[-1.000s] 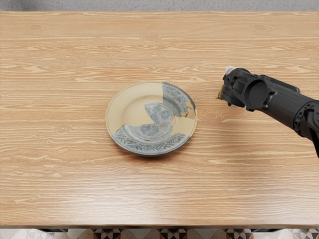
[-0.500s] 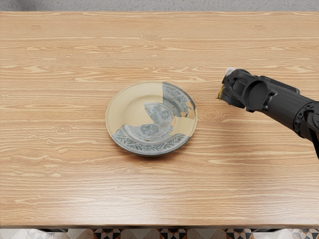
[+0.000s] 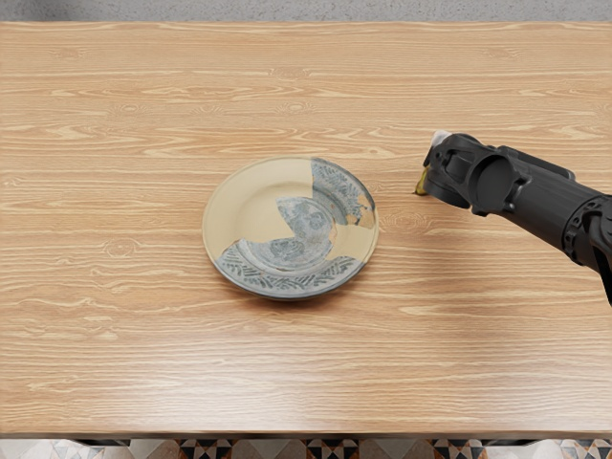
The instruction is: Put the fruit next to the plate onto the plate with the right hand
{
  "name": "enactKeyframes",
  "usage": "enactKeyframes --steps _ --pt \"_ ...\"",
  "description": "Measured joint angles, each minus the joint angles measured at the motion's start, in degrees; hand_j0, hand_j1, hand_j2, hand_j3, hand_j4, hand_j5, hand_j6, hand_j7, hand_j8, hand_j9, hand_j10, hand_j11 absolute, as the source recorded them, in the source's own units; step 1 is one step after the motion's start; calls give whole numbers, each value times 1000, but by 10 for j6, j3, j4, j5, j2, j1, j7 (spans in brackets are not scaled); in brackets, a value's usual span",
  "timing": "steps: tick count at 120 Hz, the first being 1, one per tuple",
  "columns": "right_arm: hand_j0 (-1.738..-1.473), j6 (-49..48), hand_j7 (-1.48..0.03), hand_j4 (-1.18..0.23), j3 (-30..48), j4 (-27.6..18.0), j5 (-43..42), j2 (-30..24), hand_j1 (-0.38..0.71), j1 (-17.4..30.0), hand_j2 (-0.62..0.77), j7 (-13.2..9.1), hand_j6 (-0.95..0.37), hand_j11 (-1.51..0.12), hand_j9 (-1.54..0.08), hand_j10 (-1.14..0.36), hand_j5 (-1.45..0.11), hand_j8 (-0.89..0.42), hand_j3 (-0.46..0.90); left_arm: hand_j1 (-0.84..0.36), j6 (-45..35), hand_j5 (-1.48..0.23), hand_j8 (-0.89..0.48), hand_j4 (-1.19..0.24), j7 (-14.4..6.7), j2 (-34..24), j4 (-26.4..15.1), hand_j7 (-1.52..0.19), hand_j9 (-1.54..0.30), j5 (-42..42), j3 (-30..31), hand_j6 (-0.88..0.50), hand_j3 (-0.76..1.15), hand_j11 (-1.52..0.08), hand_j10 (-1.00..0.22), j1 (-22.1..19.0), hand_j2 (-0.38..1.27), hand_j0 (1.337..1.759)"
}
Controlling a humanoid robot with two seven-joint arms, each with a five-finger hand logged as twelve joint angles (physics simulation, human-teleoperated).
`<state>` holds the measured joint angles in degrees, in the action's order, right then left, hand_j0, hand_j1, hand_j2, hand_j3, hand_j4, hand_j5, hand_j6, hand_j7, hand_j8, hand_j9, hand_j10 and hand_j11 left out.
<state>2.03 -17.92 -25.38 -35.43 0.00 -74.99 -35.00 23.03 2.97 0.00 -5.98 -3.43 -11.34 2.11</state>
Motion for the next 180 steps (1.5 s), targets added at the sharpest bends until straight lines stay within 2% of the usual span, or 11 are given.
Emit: enactKeyframes --steps 39,68,110,139,171,180 --pt "-1656 -1 -670 -521 1 0 0 0 241 1 -6 0 -419 -670 -670 -518 -666 -460 0 334 0 -17 -13 -13 0 0 0 -17 -17 0 0 -13 0 -17 -13 0 3 1658" --pt "-1650 -1 -722 -579 2 0 -1 0 243 2 -35 0 -387 -714 -715 -569 -697 -435 -1 334 0 -17 -13 -13 0 0 0 -17 -17 0 0 -13 0 -17 -13 0 3 1658" --pt "-1652 -6 -801 -590 1 0 3 0 268 0 70 0 -361 -799 -800 -623 -787 -426 0 334 0 -17 -13 -13 0 0 0 -17 -17 0 0 -13 0 -17 -13 1 3 1658" --pt "-1652 -8 -829 -649 3 -3 5 0 252 -2 151 0 -414 -827 -828 -643 -818 -476 -1 334 0 -17 -13 -13 0 0 0 -17 -17 0 0 -13 0 -17 -13 1 3 1658" --pt "-1655 -4 -888 -688 6 -5 7 0 259 -10 337 0 -494 -897 -896 -678 -888 -540 0 334 0 -17 -13 -13 0 0 0 -17 -17 0 0 -13 0 -17 -13 4 3 1658" --pt "-1655 -5 -903 -697 7 -5 7 0 257 -15 352 0 -501 -912 -912 -690 -905 -541 0 334 0 -17 -13 -13 0 0 0 -17 -17 0 0 -13 0 -17 -13 4 3 1658"
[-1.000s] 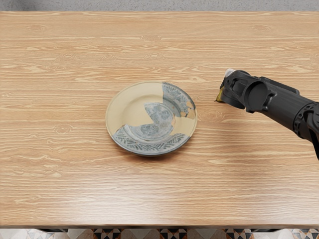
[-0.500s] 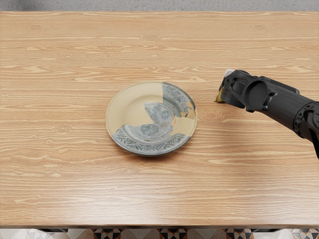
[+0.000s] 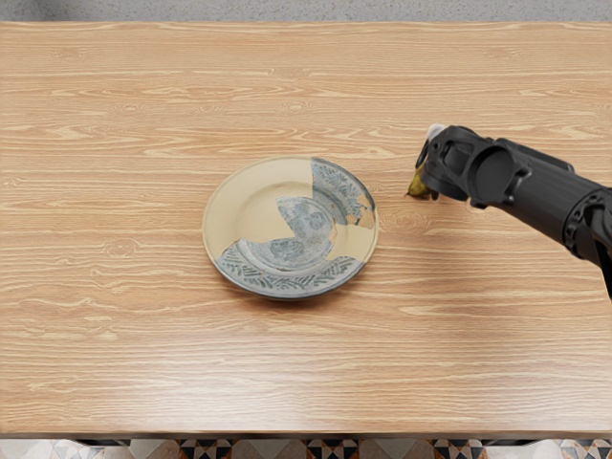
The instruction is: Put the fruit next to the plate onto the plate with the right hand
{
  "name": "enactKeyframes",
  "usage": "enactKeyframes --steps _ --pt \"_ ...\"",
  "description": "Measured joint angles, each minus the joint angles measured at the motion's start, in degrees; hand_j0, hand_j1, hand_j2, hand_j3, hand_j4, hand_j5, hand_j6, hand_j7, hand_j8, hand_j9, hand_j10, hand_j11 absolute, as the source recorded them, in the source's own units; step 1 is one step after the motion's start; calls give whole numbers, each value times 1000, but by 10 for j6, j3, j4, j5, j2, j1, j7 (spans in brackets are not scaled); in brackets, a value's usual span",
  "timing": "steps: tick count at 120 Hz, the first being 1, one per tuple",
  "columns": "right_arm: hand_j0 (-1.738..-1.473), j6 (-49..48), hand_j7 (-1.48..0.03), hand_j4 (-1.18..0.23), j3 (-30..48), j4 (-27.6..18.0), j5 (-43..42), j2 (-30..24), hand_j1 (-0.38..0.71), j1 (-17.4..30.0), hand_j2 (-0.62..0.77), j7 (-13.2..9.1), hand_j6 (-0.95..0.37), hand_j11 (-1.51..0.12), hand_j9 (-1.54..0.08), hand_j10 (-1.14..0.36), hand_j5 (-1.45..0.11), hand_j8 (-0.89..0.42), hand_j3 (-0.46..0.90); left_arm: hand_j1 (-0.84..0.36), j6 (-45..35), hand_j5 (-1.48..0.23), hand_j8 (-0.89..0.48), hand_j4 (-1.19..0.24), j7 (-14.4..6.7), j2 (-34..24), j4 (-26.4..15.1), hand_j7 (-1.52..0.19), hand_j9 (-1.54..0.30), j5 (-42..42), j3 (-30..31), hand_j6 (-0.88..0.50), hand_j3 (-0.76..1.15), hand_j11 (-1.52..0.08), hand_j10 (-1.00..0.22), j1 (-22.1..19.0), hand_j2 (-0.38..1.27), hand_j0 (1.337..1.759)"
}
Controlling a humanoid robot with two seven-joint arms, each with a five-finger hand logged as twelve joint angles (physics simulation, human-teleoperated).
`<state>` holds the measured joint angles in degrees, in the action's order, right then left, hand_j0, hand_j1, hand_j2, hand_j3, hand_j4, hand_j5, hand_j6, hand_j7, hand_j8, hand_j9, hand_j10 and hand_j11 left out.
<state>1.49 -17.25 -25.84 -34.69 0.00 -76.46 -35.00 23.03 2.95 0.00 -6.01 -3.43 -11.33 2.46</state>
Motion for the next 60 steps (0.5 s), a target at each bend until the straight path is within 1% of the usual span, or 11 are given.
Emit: enactKeyframes --steps 6,18,26,53,60 --pt "-1655 -1 -911 -692 0 0 1 0 260 -3 346 0 -487 -925 -924 -693 -919 -531 1 334 0 -17 -13 -13 0 0 0 -17 -17 0 0 -13 0 -17 -13 0 3 1658" --pt "-1656 -5 -937 -669 1 0 1 0 290 -9 390 0 -461 -957 -956 -709 -955 -498 0 334 0 -17 -13 -13 0 0 0 -17 -17 0 0 -13 0 -17 -13 3 3 1658" --pt "-1655 -9 -952 -660 1 -1 2 0 289 -14 361 0 -442 -976 -976 -718 -982 -471 0 334 0 -17 -13 -13 0 0 0 -17 -17 0 0 -13 0 -17 -13 3 3 1658" --pt "-1654 -27 -985 -654 2 -2 15 0 278 -42 339 -1 -433 -1002 -1004 -748 -1020 -458 0 334 0 -17 -13 -13 0 0 0 -17 -17 0 0 -13 0 -17 -13 3 2 1658" --pt "-1654 -31 -994 -668 6 -3 18 0 281 -49 355 -1 -441 -1005 -1007 -758 -1026 -458 0 334 0 -17 -13 -13 0 0 0 -17 -17 0 0 -13 0 -17 -13 3 2 1658"
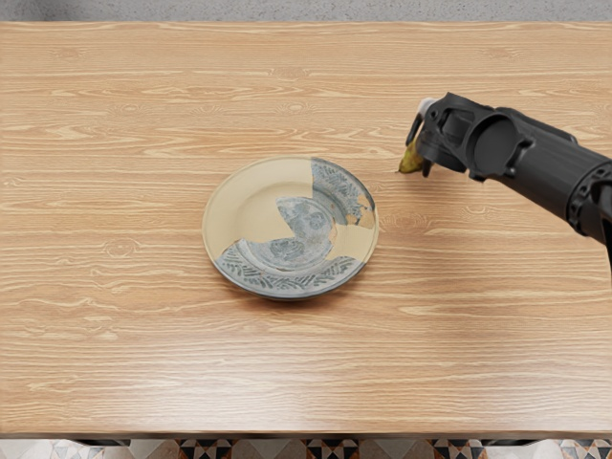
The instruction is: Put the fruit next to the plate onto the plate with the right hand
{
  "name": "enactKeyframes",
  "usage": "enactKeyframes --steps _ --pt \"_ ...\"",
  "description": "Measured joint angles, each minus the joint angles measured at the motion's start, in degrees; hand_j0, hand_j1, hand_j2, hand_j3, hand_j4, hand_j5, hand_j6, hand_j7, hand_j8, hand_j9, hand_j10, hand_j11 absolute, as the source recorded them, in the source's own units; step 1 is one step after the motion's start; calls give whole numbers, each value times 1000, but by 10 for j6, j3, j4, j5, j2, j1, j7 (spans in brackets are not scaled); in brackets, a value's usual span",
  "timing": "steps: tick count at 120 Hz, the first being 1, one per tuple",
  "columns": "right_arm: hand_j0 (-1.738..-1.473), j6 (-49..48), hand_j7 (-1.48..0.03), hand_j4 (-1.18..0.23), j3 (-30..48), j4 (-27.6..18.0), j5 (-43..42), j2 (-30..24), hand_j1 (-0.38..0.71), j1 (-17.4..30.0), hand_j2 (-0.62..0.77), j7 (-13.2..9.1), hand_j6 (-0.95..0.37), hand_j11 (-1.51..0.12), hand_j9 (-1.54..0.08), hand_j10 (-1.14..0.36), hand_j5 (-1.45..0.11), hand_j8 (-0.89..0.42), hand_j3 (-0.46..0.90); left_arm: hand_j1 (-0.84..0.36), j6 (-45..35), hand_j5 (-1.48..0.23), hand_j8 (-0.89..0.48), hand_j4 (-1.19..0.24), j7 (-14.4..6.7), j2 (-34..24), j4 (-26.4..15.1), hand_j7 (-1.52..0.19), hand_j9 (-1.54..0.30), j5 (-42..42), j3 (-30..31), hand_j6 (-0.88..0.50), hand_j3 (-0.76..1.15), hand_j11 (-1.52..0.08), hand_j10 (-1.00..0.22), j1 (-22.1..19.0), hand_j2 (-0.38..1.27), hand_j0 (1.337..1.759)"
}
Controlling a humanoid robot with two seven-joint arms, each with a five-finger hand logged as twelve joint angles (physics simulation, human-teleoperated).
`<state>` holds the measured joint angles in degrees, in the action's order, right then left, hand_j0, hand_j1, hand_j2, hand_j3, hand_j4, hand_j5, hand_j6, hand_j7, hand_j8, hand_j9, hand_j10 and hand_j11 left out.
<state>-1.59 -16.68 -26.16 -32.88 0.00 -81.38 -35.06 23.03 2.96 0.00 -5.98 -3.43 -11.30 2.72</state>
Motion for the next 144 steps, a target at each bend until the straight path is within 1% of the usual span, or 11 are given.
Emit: enactKeyframes --steps 25,41,47,59,76,97,100,104,111,120,144 --pt "-1653 -14 -1027 -663 8 -17 14 0 307 -41 412 0 -420 -1043 -1045 -781 -1066 -435 0 334 0 -17 -13 -13 0 0 0 -17 -17 0 0 -13 0 -17 -13 -1 2 1658" --pt "-1653 -17 -1045 -687 9 -45 32 0 315 -69 469 0 -427 -1061 -1063 -794 -1085 -433 0 334 0 -17 -13 -13 0 0 0 -17 -17 0 0 -13 0 -17 -13 -2 2 1658" --pt "-1653 -17 -1050 -691 15 -56 36 0 305 -76 434 0 -427 -1066 -1067 -799 -1090 -434 0 334 0 -17 -13 -13 0 0 0 -17 -17 0 0 -13 0 -17 -13 -3 2 1658" --pt "-1652 -17 -1075 -693 27 -83 41 0 303 -87 464 0 -428 -1099 -1098 -815 -1116 -436 0 334 0 -17 -13 -13 0 0 0 -17 -17 0 0 -13 0 -17 -13 -3 2 1658" --pt "-1653 -17 -1105 -706 58 -132 43 0 292 -96 475 0 -426 -1150 -1147 -829 -1166 -431 1 334 0 -17 -13 -13 0 0 0 -17 -17 0 0 -13 0 -17 -13 -4 2 1658" --pt "-1656 -15 -1122 -702 74 -162 46 0 314 -102 587 1 -391 -1208 -1199 -825 -1210 -427 2 334 0 -17 -13 -13 0 0 0 -17 -17 0 0 -13 0 -17 -13 -4 3 1658" --pt "-1656 -15 -1123 -700 77 -166 46 0 317 -103 529 1 -369 -1220 -1210 -822 -1225 -389 3 334 0 -17 -13 -13 0 0 0 -17 -17 0 0 -13 0 -17 -13 -4 3 1658" --pt "-1657 -14 -1125 -704 80 -171 46 0 333 -104 574 1 -380 -1212 -1203 -828 -1220 -383 0 334 0 -17 -13 -13 0 0 0 -17 -17 0 0 -13 0 -17 -13 -4 3 1658" --pt "-1656 -13 -1127 -699 85 -178 45 0 332 -105 513 1 -383 -1201 -1193 -836 -1219 -382 1 334 0 -17 -13 -13 0 0 0 -17 -17 0 0 -13 0 -17 -13 -4 3 1658" --pt "-1657 -12 -1130 -740 88 -186 45 0 344 -108 553 1 -389 -1206 -1197 -836 -1216 -405 1 334 0 -17 -13 -13 0 0 0 -17 -17 0 0 -13 0 -17 -13 -4 3 1658" --pt "-1658 -11 -1133 -795 96 -202 46 0 341 -116 558 1 -396 -1209 -1199 -839 -1221 -412 1 334 0 -17 -13 -13 0 0 0 -17 -17 0 0 -13 0 -17 -13 -4 3 1658"
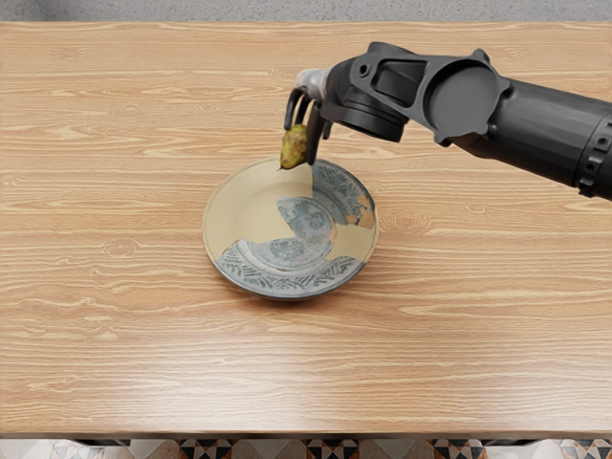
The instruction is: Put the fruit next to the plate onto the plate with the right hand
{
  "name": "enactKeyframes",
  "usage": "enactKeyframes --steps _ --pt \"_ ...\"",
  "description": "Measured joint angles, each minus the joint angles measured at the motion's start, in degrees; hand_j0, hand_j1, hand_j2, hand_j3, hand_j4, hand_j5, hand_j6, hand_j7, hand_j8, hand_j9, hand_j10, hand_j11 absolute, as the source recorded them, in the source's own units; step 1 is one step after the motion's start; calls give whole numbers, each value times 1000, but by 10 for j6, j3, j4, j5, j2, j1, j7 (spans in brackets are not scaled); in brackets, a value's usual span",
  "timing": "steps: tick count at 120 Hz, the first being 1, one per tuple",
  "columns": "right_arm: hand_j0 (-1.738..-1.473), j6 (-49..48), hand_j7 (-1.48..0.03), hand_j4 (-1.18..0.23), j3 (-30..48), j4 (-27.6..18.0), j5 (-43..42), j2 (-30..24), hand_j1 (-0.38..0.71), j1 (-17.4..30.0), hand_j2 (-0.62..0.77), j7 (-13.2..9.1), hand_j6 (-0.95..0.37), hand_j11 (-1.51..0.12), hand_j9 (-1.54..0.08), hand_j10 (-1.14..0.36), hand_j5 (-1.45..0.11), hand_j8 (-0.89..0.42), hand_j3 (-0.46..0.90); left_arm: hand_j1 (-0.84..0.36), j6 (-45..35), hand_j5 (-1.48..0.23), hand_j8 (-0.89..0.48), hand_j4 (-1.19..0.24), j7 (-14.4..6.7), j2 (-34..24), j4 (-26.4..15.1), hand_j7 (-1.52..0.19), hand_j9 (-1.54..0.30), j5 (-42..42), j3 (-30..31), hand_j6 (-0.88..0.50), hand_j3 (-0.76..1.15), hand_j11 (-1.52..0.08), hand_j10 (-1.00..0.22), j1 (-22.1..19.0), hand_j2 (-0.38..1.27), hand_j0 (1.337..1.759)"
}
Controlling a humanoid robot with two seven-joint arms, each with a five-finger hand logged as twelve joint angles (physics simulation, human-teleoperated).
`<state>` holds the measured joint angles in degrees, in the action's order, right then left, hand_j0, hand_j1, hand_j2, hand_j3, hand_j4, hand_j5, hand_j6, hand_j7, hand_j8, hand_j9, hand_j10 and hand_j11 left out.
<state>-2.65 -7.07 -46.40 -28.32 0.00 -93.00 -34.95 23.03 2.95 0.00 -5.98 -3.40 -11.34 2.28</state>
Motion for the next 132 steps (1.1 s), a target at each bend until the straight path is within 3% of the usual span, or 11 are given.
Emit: enactKeyframes --steps 59,110,121,132 --pt "-1658 19 -1134 -827 8 -56 1 0 338 5 552 0 -395 -1211 -1200 -840 -1223 -412 1 334 0 -17 -13 -13 0 0 0 -17 -17 0 0 -13 0 -17 -13 0 3 1658" --pt "-1658 53 -1130 -826 16 -136 1 0 337 6 552 0 -394 -1208 -1197 -836 -1219 -410 1 334 0 -17 -13 -13 0 0 0 -17 -17 0 0 -13 0 -17 -13 0 3 1658" --pt "-1658 68 -739 -541 16 -149 -6 -2 101 3 359 0 -264 -789 -782 -547 -796 -274 0 334 0 -17 -13 -13 0 0 0 -17 -17 0 0 -13 0 -17 -13 0 3 1658" --pt "-1658 76 -471 -345 15 -158 -8 -5 -62 0 229 0 -169 -504 -499 -349 -508 -175 0 334 0 -17 -13 -13 0 0 0 -17 -17 0 0 -13 0 -17 -13 0 3 1658"
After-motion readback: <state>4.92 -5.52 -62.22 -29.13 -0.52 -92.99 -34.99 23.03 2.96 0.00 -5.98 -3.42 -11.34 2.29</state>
